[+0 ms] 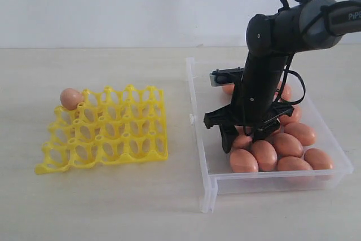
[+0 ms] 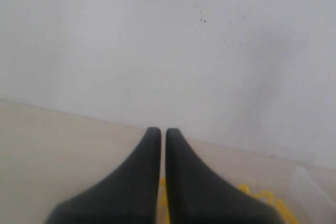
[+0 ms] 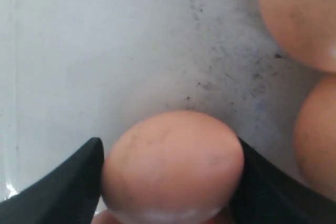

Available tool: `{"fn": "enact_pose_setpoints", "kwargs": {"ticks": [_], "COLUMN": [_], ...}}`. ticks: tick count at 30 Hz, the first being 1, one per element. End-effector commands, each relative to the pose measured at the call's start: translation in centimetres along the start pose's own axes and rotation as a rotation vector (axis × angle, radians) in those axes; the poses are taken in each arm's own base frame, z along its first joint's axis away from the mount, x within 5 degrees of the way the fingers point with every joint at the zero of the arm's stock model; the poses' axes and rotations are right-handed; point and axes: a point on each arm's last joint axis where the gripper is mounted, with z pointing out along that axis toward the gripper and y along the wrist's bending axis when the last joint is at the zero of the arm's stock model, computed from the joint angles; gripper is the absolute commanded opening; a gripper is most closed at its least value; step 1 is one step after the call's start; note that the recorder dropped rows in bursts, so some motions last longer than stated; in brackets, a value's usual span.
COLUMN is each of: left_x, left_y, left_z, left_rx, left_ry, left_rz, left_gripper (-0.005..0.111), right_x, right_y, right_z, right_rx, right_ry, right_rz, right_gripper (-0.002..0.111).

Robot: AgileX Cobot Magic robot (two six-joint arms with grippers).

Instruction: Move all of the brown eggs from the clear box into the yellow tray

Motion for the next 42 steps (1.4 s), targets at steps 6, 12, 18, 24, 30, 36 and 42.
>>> {"fn": "enact_pose_setpoints", "kwargs": {"ticks": [6, 12, 18, 24, 30, 36, 42], "left_x": [-0.1, -0.1, -0.1, -0.1, -0.1, -0.1, -0.1], "left_y": [0.0, 0.0, 0.0, 0.0, 0.0, 0.0, 0.0], "left_z": [0.0, 0.0, 0.0, 0.0, 0.0, 0.0, 0.0], "left_rx": [0.005, 0.005, 0.005, 0.005, 0.005, 0.005, 0.005], "left_ry": [-0.004, -0.004, -0.004, -0.004, -0.004, -0.004, -0.004], "left_rz": [0.005, 0.005, 0.005, 0.005, 0.005, 0.005, 0.005], "left_gripper": [0.004, 0.004, 0.004, 0.004, 0.004, 0.004, 0.004], "right_x": [-0.1, -0.2, -0.5, -0.7, -1.4, -2.1, -1.7], "right_y": [-0.1, -0.2, -0.2, -1.2, -0.7, -0.4, -1.0], "right_z": [0.5, 0.4, 0.4, 0.3, -1.9, -4.0, -2.8], "right_rx": [-0.015, -0.005, 0.012, 0.118, 0.108, 0.099, 0.142], "right_ry": [0.005, -0.020, -0.051, -0.040, -0.115, -0.143, -0.044], "right_rz": [0.108, -0.207, -0.432, -0.491, -0.328, -0.201, -0.204], "right_gripper": [0.059, 0.059, 0.059, 0.059, 0.059, 0.059, 0.059]}}
